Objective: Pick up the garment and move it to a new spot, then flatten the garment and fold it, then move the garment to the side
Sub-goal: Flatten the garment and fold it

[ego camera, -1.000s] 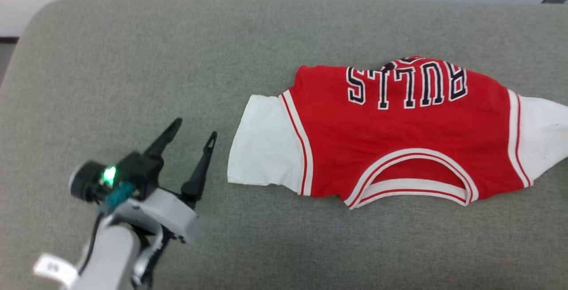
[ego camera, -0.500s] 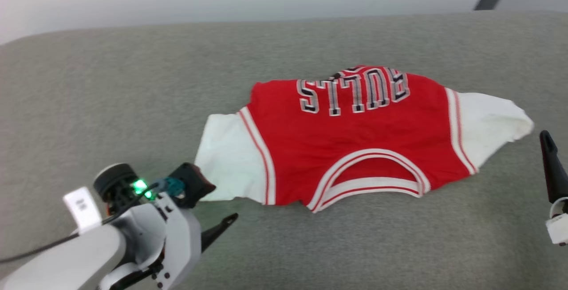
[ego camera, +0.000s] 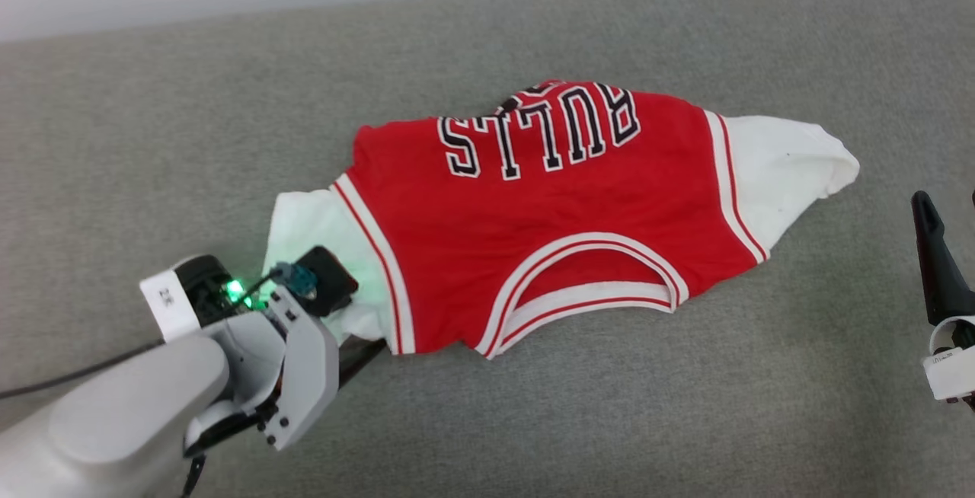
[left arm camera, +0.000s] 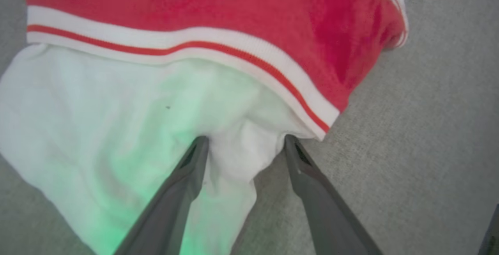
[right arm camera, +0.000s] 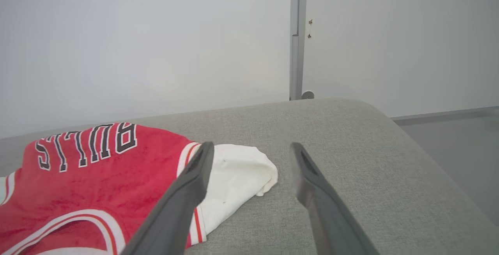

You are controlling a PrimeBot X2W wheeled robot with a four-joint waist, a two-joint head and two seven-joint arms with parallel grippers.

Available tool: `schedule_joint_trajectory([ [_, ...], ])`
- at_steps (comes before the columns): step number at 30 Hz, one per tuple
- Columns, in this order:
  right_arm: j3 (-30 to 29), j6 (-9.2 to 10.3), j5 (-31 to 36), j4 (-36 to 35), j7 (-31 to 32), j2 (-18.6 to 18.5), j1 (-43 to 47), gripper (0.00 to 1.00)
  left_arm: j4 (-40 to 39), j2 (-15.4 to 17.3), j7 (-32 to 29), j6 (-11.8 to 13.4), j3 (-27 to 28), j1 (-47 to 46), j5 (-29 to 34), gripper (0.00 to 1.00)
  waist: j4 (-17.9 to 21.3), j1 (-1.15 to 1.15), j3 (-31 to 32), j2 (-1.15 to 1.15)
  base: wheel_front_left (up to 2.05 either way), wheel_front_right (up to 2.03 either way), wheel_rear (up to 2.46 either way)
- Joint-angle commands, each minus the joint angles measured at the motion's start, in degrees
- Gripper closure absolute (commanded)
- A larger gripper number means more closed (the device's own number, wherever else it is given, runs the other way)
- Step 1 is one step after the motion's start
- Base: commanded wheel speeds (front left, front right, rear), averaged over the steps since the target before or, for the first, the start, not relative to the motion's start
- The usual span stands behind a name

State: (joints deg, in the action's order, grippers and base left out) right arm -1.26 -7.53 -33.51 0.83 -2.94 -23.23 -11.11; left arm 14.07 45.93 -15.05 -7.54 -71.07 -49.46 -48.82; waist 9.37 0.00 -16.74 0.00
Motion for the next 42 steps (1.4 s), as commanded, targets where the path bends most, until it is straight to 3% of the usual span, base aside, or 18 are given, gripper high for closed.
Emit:
schedule_joint_trajectory([
  [1, 0.04, 0.08, 0.33, 0.03, 0.22, -0.03, -0.47, 0.00, 1.80, -0.76, 0.27, 0.16, -1.31, 0.02, -0.50, 0.00, 1.33, 0.00, -1.58, 0.00, 0.00, 0.00, 0.00],
  [2, 0.21, 0.08, 0.34, 0.04, 0.29, -0.23, -0.48, 0.00, 2.53, -0.97, 0.65, 0.16, -1.70, -0.27, -0.60, 0.15, 1.37, 0.00, -1.81, 0.00, 0.00, 0.00, 0.00],
  [4, 0.84, 0.08, 0.57, 0.03, 0.93, -1.06, -0.56, 0.00, 3.57, -1.52, 0.90, 0.17, -2.35, -0.50, -0.85, 0.94, 1.36, 0.00, -2.10, 0.00, 0.00, 0.00, 0.00],
  [5, 1.60, 0.08, 0.86, -0.12, 1.54, -1.81, -0.74, 0.00, 3.75, -1.77, 1.10, 0.17, -2.52, -0.66, -0.82, 1.00, 1.33, 0.00, -2.31, 0.00, 0.00, 0.00, 0.00],
  [18, 24.54, 0.09, -0.80, 2.26, 24.89, -19.49, -14.85, 0.00, 1.46, -5.55, 1.66, 0.15, -2.89, -5.19, 2.12, 1.00, -3.49, 0.00, -7.69, 0.00, 0.00, 0.00, 0.00],
  [25, 36.52, 0.08, -2.82, 7.57, 34.23, -22.82, -23.26, 0.00, 2.48, -7.19, 2.54, 0.21, -3.06, -5.96, 3.35, 1.00, -5.42, 0.00, -9.72, 0.00, 0.00, 0.00, 0.00],
  [32, 42.87, 0.10, -4.88, 12.42, 33.58, -22.44, -26.36, 0.00, 3.10, -8.07, 3.11, 0.21, -3.19, -6.02, 3.03, 1.00, -6.13, 0.00, -10.01, 0.00, 0.00, 0.00, 0.00],
  [33, 44.00, 0.10, -5.11, 12.99, 33.76, -22.59, -26.52, 0.72, 3.17, -8.18, 3.18, 0.21, -3.19, -6.02, 3.01, 1.00, -6.20, 0.00, -9.97, 0.00, 0.00, 0.00, 0.00],
  [35, 45.59, 0.10, -6.06, 13.67, 33.33, -22.75, -26.95, 1.00, 3.41, -8.34, 3.54, 0.21, -3.18, -6.04, 2.61, 1.00, -6.30, 0.00, -9.80, 0.00, 0.00, 0.00, 0.00],
  [42, 46.09, 0.07, -8.61, 13.05, 27.24, -23.77, -28.38, 1.00, 6.04, -7.43, 8.45, 0.33, -2.72, -5.73, 1.03, 1.00, -6.78, 0.00, -7.04, 0.00, 0.00, 0.00, 0.00],
])
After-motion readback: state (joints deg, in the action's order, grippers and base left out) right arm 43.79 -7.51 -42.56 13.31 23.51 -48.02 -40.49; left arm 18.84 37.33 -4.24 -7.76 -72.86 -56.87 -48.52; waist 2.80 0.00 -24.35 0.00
